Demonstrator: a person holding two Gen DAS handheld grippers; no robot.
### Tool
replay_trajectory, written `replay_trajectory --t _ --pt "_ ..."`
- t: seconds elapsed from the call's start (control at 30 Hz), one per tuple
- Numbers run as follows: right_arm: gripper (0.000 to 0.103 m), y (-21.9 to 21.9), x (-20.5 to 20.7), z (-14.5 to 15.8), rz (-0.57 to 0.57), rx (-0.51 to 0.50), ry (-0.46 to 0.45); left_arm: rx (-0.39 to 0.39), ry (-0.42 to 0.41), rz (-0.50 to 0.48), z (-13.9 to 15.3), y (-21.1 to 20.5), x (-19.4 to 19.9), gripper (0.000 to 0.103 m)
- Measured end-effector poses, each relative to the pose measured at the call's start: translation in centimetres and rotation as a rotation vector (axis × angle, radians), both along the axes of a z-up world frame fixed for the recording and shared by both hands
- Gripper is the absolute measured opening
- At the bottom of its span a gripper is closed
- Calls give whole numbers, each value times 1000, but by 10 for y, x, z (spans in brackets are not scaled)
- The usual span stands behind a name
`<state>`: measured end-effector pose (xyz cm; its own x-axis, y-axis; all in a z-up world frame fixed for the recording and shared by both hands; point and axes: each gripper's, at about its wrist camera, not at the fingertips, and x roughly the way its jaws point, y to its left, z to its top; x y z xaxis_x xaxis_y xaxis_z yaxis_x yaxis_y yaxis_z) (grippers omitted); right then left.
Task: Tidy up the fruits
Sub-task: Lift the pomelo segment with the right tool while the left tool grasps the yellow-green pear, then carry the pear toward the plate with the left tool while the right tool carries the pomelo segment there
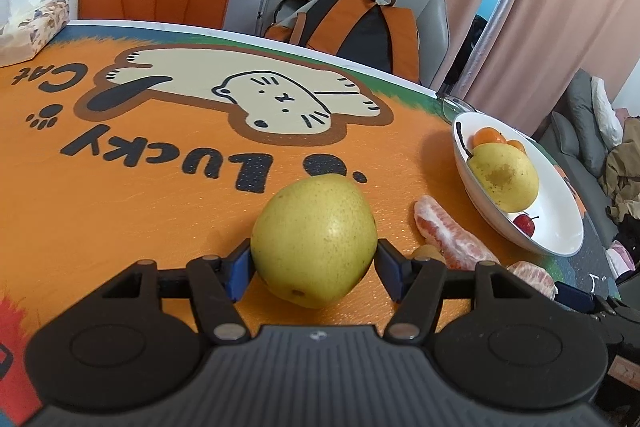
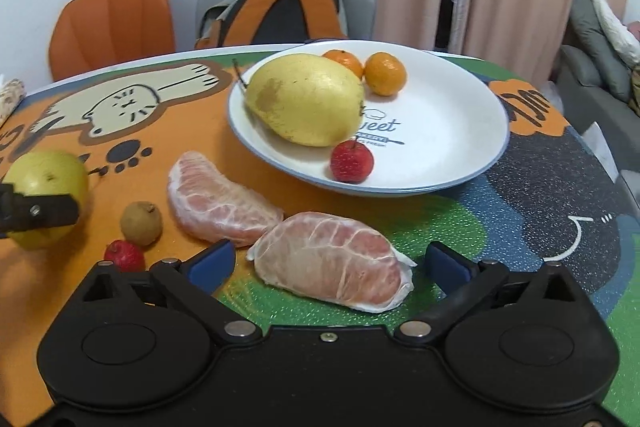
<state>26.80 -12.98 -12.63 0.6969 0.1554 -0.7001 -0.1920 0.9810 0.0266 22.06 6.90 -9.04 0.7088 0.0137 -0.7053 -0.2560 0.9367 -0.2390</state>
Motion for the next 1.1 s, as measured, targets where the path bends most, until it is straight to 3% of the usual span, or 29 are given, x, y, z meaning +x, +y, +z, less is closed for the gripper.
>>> replay_trajectory --t 0.4,0.47,0.53,0.6,1.1 --pt "97 6 -1 -2 -114 0 -12 -17 -13 4 0 4 -10 62" --pt "92 6 -1 -2 -125 1 -24 -17 -15 4 1 4 -12 63" --pt "79 6 -2 0 -118 5 -37 -16 -16 5 2 5 -12 62" --pt "75 6 -2 1 -101 3 -38 -17 -17 7 2 5 -14 62" --pt "72 -20 -15 21 -35 97 -83 -7 -42 5 14 -2 -14 62"
